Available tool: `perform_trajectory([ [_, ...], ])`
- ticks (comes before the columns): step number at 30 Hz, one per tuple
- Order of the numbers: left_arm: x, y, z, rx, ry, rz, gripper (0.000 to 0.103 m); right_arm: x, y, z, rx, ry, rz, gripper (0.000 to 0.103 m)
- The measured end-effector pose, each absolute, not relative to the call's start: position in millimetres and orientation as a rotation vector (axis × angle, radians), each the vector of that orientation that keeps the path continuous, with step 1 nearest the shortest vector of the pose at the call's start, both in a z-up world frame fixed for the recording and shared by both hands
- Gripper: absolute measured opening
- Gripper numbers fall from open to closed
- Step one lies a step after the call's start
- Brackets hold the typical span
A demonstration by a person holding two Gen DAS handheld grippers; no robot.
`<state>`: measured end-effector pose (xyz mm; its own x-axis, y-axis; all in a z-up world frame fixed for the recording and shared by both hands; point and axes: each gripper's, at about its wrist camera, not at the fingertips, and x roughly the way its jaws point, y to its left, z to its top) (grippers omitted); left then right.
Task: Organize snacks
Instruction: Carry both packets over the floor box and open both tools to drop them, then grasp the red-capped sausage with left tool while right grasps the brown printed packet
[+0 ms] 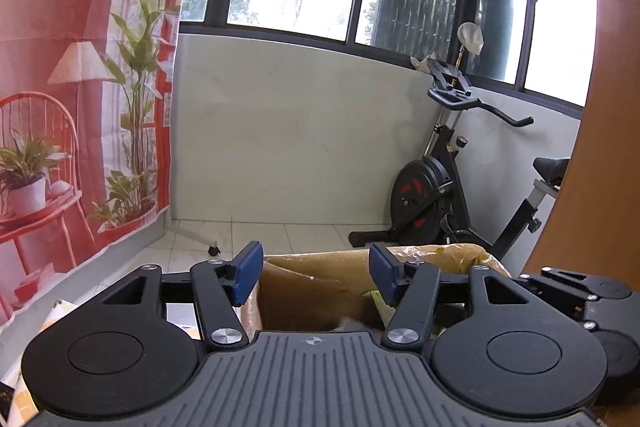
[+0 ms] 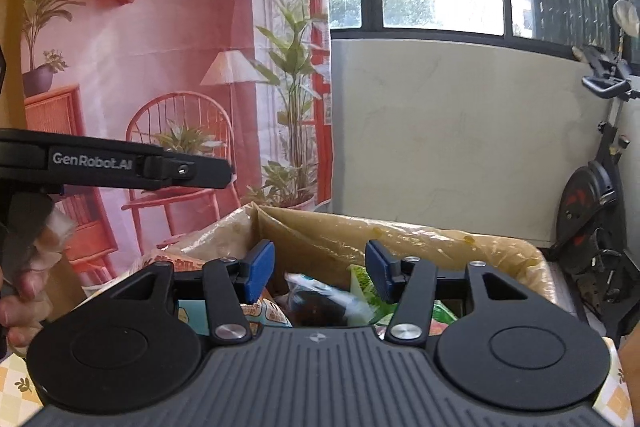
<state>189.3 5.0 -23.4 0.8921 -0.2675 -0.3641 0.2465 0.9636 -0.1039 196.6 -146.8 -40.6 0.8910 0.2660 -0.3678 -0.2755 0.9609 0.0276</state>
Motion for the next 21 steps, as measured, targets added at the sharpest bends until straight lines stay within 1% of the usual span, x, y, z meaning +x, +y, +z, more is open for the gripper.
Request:
perform_trajectory([
  [11, 152, 24, -12, -0.022, 0.397, -0.244, 0.061, 139, -169, -45, 0.049, 0.351, 0.217, 0.054],
  [21, 104, 41, -39, 0.007, 0.451, -0.236, 0.061, 79, -177, -62, 0.084, 0.314, 0.171, 0.054],
])
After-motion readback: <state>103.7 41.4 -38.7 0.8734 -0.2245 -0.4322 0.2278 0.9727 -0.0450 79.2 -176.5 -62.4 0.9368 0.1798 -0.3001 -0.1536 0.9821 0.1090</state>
